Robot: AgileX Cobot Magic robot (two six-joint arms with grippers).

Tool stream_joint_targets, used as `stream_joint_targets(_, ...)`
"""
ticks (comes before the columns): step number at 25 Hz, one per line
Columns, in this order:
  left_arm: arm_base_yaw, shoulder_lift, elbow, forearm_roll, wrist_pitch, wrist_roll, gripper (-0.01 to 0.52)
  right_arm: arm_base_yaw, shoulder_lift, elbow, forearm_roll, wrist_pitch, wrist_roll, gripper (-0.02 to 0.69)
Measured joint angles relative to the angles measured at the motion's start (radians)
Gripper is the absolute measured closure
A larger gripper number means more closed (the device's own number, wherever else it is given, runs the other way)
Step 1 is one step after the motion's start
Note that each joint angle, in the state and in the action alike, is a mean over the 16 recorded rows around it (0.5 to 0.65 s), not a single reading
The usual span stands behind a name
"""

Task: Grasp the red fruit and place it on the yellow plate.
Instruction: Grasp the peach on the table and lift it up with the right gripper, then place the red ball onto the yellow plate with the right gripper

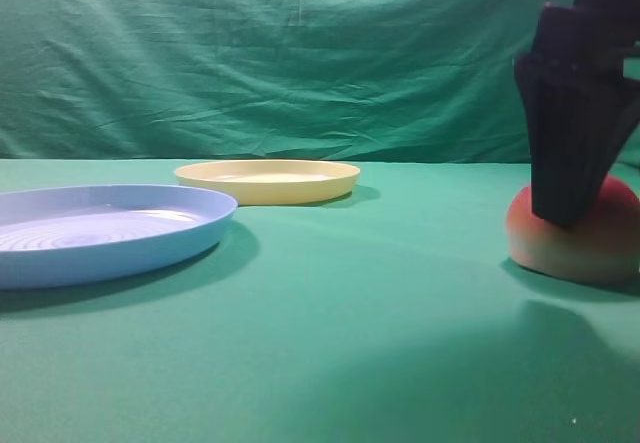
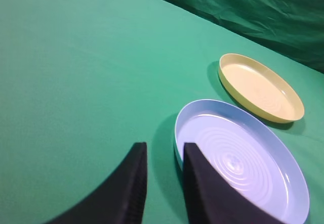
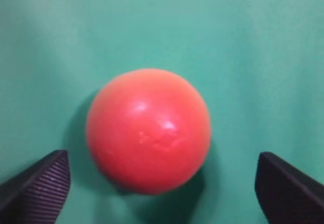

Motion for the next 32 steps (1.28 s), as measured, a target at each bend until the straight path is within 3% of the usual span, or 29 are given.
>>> stream_joint_targets(4,0.000,0.000,0.000,0.000,0.000,0.000,0.357,0.000,0.022,0.000,0.003,-0.036,0.003,0.107)
stream_joint_targets(11,0.000,0.000,0.000,0.000,0.000,0.000,0.357,0.000,0.043,-0.023,0.012,-0.045,0.005,0.281)
stream_joint_targets(19,0.000,0.000,0.000,0.000,0.000,0.000,0.357,0.000,0.064,-0.203,0.020,-0.021,-0.004,0.443)
stream_joint_targets(32,0.000,0.000,0.000,0.000,0.000,0.000,0.357,0.013,0.385,-0.829,0.029,0.012,-0.058,0.476)
